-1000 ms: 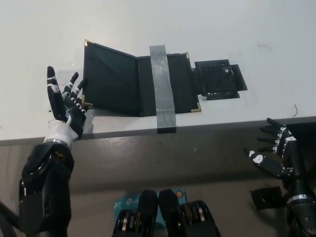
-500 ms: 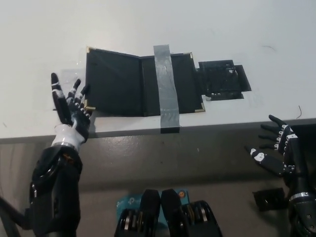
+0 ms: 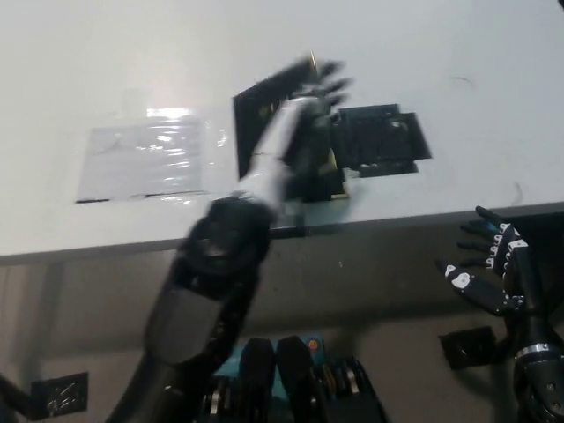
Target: The robot uses its left hand to push the cover of the diary kept in the middle of the desk towards the right to close it
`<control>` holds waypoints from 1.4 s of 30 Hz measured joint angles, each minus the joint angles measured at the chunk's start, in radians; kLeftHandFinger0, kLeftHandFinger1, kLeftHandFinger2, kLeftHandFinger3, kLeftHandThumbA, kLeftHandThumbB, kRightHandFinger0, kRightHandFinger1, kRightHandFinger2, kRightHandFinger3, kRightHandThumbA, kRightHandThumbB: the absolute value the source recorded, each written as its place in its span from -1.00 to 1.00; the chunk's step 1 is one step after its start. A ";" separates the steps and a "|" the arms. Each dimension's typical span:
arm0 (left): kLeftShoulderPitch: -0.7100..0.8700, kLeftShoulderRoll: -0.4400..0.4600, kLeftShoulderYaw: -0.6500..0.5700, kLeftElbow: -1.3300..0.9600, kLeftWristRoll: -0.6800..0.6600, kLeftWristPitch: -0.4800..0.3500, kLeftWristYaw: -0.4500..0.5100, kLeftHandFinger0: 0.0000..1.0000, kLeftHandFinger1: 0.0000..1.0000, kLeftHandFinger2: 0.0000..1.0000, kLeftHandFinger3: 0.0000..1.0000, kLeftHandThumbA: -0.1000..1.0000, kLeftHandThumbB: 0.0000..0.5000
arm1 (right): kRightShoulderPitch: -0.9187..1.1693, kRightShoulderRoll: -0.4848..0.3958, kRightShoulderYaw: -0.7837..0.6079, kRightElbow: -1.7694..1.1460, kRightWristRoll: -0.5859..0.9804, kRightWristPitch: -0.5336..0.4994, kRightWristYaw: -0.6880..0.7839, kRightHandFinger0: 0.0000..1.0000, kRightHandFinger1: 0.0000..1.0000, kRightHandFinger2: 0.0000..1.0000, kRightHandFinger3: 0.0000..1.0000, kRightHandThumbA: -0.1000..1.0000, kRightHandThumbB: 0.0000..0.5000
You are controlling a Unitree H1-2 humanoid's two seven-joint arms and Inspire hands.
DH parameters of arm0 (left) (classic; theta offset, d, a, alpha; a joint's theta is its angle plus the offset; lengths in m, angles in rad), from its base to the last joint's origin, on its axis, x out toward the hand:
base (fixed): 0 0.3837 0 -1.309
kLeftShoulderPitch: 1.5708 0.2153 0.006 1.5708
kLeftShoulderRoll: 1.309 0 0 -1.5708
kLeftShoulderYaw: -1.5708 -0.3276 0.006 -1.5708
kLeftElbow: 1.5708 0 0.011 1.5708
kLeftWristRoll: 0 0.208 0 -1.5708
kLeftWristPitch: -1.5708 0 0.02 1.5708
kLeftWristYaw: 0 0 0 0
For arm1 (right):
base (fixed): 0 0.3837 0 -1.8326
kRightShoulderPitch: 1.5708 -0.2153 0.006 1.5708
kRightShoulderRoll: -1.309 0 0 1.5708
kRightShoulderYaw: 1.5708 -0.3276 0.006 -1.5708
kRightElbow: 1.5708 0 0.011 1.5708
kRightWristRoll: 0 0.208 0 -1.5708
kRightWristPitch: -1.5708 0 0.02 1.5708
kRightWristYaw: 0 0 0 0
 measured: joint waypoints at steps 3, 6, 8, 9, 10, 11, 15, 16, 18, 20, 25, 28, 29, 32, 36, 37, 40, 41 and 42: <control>-0.011 0.015 -0.086 0.000 0.059 -0.032 -0.016 1.00 1.00 1.00 1.00 1.00 -0.29 | 0.000 -0.004 0.002 0.000 -0.001 0.001 0.001 -0.08 0.22 0.45 0.72 0.78 -0.68; -0.006 0.058 -0.170 0.004 0.122 -0.070 -0.040 1.00 1.00 1.00 1.00 1.00 -0.38 | 0.000 -0.012 0.012 0.000 -0.002 0.004 0.005 -0.04 0.24 0.48 0.74 0.76 -0.68; -0.003 0.090 -0.211 0.014 0.166 -0.095 -0.052 1.00 1.00 1.00 1.00 1.00 -0.20 | -0.001 -0.014 0.017 -0.001 -0.001 0.005 0.009 -0.01 0.26 0.49 0.74 0.73 -0.64; 0.001 0.105 -0.228 0.020 0.186 -0.104 -0.059 1.00 1.00 1.00 1.00 1.00 -0.14 | -0.002 -0.015 0.017 -0.003 0.000 0.006 0.012 0.03 0.28 0.51 0.76 0.73 -0.64; 0.005 0.119 -0.242 0.027 0.203 -0.113 -0.064 1.00 1.00 1.00 1.00 1.00 -0.09 | -0.002 -0.015 0.017 -0.005 0.001 0.008 0.014 0.03 0.28 0.51 0.76 0.74 -0.68; 0.010 0.129 -0.250 0.033 0.217 -0.118 -0.067 1.00 1.00 1.00 1.00 1.00 -0.18 | -0.002 -0.015 0.018 -0.008 0.001 0.012 0.015 -0.01 0.25 0.48 0.74 0.77 -0.72; 0.045 0.153 -0.255 0.065 0.265 -0.147 -0.079 1.00 1.00 1.00 1.00 1.00 -0.10 | 0.000 -0.019 0.023 -0.021 -0.003 0.021 0.017 -0.03 0.27 0.46 0.72 0.75 -0.76; 0.051 0.157 -0.255 0.068 0.273 -0.154 -0.081 1.00 1.00 1.00 1.00 1.00 -0.19 | 0.000 -0.019 0.023 -0.025 -0.003 0.024 0.018 -0.03 0.26 0.45 0.70 0.71 -0.72; 0.061 0.168 -0.247 0.058 0.288 -0.158 -0.091 1.00 1.00 1.00 1.00 1.00 -0.16 | 0.000 -0.017 0.022 -0.030 0.000 0.028 0.019 -0.03 0.24 0.44 0.69 0.63 -0.73; 0.061 0.175 -0.239 0.036 0.300 -0.159 -0.095 1.00 1.00 1.00 1.00 1.00 -0.06 | 0.001 -0.016 0.019 -0.031 0.003 0.034 0.019 0.01 0.26 0.46 0.71 0.66 -0.72; 0.062 0.186 -0.203 -0.035 0.323 -0.162 -0.111 1.00 1.00 1.00 1.00 1.00 -0.04 | 0.001 -0.014 0.018 -0.031 0.009 0.040 0.019 -0.01 0.24 0.45 0.69 0.67 -0.69; 0.071 0.187 -0.175 -0.085 0.334 -0.167 -0.113 1.00 1.00 1.00 1.00 1.00 0.17 | 0.002 -0.016 0.020 -0.030 0.007 0.040 0.018 -0.13 0.21 0.43 0.67 0.74 -0.86; 0.088 0.187 -0.161 -0.127 0.337 -0.168 -0.112 1.00 1.00 1.00 1.00 1.00 0.17 | 0.001 -0.017 0.024 -0.030 0.003 0.039 0.018 -0.14 0.21 0.43 0.67 0.74 -0.87; 0.150 0.188 -0.134 -0.240 0.349 -0.173 -0.112 1.00 1.00 1.00 1.00 1.00 -0.06 | 0.003 -0.023 0.027 -0.029 -0.004 0.039 0.018 -0.12 0.23 0.45 0.69 0.76 -0.78; 0.279 0.188 -0.096 -0.398 0.355 -0.191 -0.111 1.00 1.00 1.00 1.00 1.00 -0.27 | 0.002 -0.023 0.027 -0.029 -0.008 0.039 0.018 -0.16 0.19 0.43 0.67 0.76 -0.78; 0.324 0.189 -0.075 -0.437 0.355 -0.203 -0.109 1.00 1.00 1.00 1.00 1.00 -0.33 | 0.002 -0.024 0.027 -0.029 -0.009 0.039 0.018 -0.15 0.22 0.46 0.69 0.77 -0.83; 0.438 0.189 0.003 -0.482 0.348 -0.227 -0.093 1.00 1.00 1.00 1.00 1.00 -0.29 | -0.003 -0.028 0.027 -0.027 -0.010 0.039 0.019 -0.08 0.26 0.52 0.76 0.76 -0.86; 0.479 0.187 0.051 -0.484 0.337 -0.239 -0.084 1.00 1.00 1.00 1.00 1.00 -0.22 | -0.003 -0.030 0.027 -0.027 -0.010 0.039 0.019 -0.08 0.26 0.52 0.77 0.75 -0.86; 0.518 0.181 0.097 -0.484 0.320 -0.245 -0.075 1.00 1.00 1.00 1.00 1.00 -0.27 | -0.003 -0.030 0.027 -0.027 -0.010 0.039 0.020 -0.08 0.26 0.51 0.76 0.75 -0.91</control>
